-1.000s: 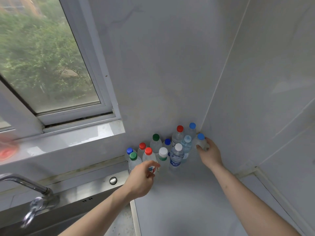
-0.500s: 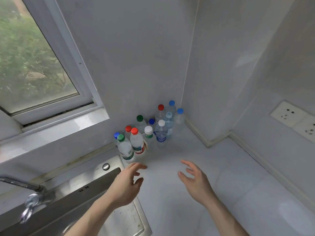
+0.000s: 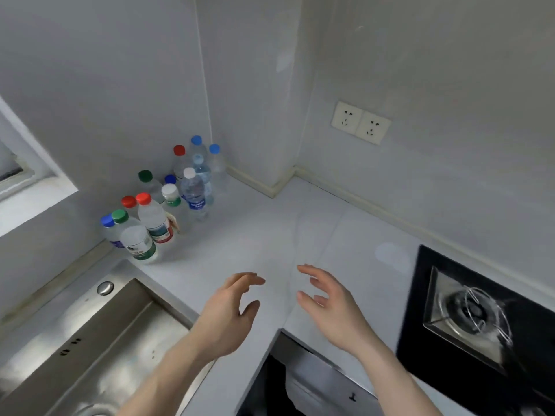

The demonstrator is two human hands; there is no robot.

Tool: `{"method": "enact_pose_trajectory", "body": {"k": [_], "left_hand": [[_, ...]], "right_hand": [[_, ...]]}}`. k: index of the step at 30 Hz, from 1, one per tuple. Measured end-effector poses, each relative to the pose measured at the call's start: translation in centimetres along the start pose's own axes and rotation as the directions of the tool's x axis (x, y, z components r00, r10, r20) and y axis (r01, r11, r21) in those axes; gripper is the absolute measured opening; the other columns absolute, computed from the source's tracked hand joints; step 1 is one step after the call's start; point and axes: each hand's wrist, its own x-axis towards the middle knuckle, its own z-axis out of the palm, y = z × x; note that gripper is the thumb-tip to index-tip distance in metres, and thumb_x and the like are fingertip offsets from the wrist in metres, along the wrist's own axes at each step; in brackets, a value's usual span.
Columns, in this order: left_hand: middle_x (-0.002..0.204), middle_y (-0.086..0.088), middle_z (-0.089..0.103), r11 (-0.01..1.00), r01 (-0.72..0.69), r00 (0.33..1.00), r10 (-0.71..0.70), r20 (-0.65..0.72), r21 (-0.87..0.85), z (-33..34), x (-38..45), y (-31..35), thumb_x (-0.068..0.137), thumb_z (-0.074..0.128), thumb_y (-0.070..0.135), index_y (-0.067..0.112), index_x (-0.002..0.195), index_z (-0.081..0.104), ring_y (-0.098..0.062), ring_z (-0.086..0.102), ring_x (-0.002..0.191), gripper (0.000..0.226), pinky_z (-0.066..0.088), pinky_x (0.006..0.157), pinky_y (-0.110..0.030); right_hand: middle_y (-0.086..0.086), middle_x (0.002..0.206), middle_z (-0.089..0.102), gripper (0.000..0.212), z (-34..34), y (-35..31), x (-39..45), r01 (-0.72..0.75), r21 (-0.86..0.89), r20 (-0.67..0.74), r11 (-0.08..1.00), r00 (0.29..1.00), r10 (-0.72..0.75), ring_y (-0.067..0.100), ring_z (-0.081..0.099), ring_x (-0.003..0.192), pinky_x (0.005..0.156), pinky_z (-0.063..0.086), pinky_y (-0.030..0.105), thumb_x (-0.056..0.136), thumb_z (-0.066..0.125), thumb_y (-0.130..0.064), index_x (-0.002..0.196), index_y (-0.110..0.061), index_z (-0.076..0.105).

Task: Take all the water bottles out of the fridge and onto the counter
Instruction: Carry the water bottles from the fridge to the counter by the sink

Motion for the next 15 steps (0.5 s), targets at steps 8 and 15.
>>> {"method": "enact_pose_trajectory", "body": {"k": [8,15], "left_hand": [[0.142,0.037,0.040,0.948,-0.311,0.925,0.287,0.249,0.064,4.0,-0.9,9.0,0.101,0.056,0.025,0.046,0.132,0.053,0.006,0.046,0.126,0.037,0.040,0.107,-0.019],[0.140,0.037,0.044,0.843,-0.537,0.783,0.488,0.385,0.023,11.2,-2.4,17.9,0.101,0.058,0.024,0.047,0.129,0.055,0.009,0.047,0.126,0.036,0.041,0.109,-0.023]], "right_hand": [[-0.034,0.148,0.048,0.044,-7.4,4.0,-14.0,-0.079,0.106,-0.357,0.991,0.927,0.112,-0.011,0.045,0.136,0.108,0.042,0.015,0.100,0.069,-0.027,0.133,-0.053,0.058],[-0.041,0.143,0.047,0.045,-12.3,6.2,-25.7,-0.097,0.163,-0.598,0.982,0.782,0.177,-0.019,0.042,0.132,0.111,0.039,0.014,0.100,0.068,-0.030,0.138,-0.052,0.056]]}}
